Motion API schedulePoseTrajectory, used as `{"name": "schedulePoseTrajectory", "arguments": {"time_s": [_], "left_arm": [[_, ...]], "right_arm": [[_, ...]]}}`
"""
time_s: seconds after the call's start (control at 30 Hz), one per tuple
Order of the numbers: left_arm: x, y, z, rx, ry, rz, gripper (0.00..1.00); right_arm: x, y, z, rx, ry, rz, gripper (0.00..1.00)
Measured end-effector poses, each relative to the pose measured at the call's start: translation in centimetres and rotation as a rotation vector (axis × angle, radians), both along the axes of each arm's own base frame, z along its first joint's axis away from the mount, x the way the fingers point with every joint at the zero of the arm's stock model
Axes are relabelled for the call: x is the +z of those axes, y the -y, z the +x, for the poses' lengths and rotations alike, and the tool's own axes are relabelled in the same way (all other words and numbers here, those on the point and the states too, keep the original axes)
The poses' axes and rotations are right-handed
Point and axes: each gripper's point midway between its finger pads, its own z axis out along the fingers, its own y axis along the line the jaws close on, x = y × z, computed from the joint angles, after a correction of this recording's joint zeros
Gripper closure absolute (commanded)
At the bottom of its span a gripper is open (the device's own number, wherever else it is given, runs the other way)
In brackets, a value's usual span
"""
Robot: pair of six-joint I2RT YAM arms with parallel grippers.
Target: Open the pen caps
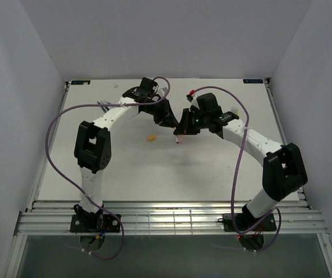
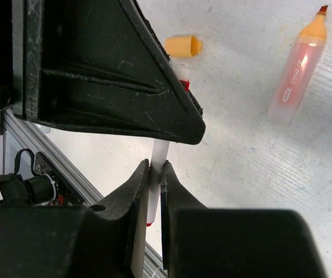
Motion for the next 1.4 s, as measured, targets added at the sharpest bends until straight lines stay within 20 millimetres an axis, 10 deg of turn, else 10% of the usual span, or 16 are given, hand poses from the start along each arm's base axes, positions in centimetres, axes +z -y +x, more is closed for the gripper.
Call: {"name": "schedulePoseTrajectory", "arguments": {"time_s": [0.43, 0.67, 0.8, 1.1, 1.4], "left_arm": [[0.5, -2.0, -0.1, 0.023, 0.062, 0.091, 1.00], [2.4, -7.4, 7.3, 0.350, 0.203, 0.263, 1.00], [2.2, -8.4, 7.7, 0.389, 0.217, 0.308, 1.00], [-1.5, -9.6, 2.8, 0.284, 0.164, 0.398, 1.00], [-3.6, -13.2, -2.0, 0.198, 0.160, 0.526, 1.00]], "right_arm": [[0.1, -1.2, -0.3, 0.037, 0.021, 0.027, 0.92], [-2.7, 0.8, -3.1, 0.036, 0.058, -0.469, 0.92], [-4.0, 3.0, -4.0, 0.048, 0.037, -0.577, 0.92], [-7.6, 6.2, -5.7, 0.045, -0.134, -0.496, 0.92], [-7.8, 6.7, -0.2, -0.012, -0.133, -0.402, 0.92]]}}
